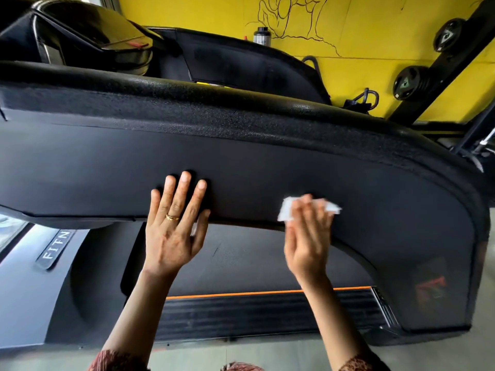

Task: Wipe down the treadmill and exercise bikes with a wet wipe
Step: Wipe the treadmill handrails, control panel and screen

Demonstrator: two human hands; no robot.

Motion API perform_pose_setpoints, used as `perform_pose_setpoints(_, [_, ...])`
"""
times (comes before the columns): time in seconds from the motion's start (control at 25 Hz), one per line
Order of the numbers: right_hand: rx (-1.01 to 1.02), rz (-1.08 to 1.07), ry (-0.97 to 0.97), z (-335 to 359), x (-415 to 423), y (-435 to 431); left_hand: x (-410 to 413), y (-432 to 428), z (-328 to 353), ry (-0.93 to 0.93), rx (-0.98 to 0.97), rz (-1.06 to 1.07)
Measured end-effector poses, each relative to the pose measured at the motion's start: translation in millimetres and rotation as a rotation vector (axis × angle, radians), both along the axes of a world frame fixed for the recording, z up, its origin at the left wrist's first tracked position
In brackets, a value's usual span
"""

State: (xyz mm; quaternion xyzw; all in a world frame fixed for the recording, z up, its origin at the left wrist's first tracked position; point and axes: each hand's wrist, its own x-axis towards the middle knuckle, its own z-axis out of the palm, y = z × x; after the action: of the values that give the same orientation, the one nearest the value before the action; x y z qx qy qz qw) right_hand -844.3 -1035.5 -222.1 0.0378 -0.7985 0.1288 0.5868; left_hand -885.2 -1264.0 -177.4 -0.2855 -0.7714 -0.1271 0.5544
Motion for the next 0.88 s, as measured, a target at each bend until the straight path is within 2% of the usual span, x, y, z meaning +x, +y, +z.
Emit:
perform_pose_setpoints(0.08, [-0.271,-0.007,0.057,22.0,-5.3,-9.6,1.5,-1.6,-3.0,-0.021,0.012,0.008])
perform_pose_setpoints(0.12, [-0.273,0.042,0.070,34.0,-10.2,-27.7,1.6,-1.4,-4.2,-0.026,0.018,0.004])
perform_pose_setpoints(0.24, [0.135,0.206,0.003,43.9,-17.9,-82.8,-1.1,-6.3,-4.7,-0.022,-0.007,-0.013])
perform_pose_setpoints(0.32, [0.308,0.211,-0.019,22.6,-13.7,-71.1,-2.0,-14.6,-6.3,-0.023,-0.007,-0.004])
perform_pose_setpoints(0.4, [0.270,0.113,-0.008,-3.1,-6.5,-24.3,0.4,-16.7,-9.2,-0.031,0.024,0.014])
perform_pose_setpoints(0.48, [0.028,-0.002,0.008,-20.2,4.0,18.4,4.3,-7.0,-13.3,-0.046,0.033,0.012])
perform_pose_setpoints(0.56, [-0.162,-0.026,0.024,-26.2,9.5,23.1,6.6,9.3,-16.3,-0.056,0.012,-0.032])
perform_pose_setpoints(0.6, [-0.148,0.011,0.020,-26.5,7.5,10.8,6.3,17.1,-15.7,-0.057,0.012,-0.051])
perform_pose_setpoints(0.68, [0.091,0.155,-0.027,-15.6,2.1,-19.4,5.7,27.7,-12.0,-0.060,0.037,-0.062])
perform_pose_setpoints(0.76, [0.311,0.211,-0.029,16.8,-5.4,-19.3,5.3,36.3,-6.6,-0.044,0.045,-0.063])
perform_pose_setpoints(0.8, [0.319,0.188,-0.001,32.9,-8.0,-8.2,5.1,39.8,-3.3,-0.029,0.037,-0.064])
perform_pose_setpoints(0.88, [0.098,0.080,0.077,50.9,-10.4,18.8,3.8,45.9,6.4,0.002,0.022,-0.071])
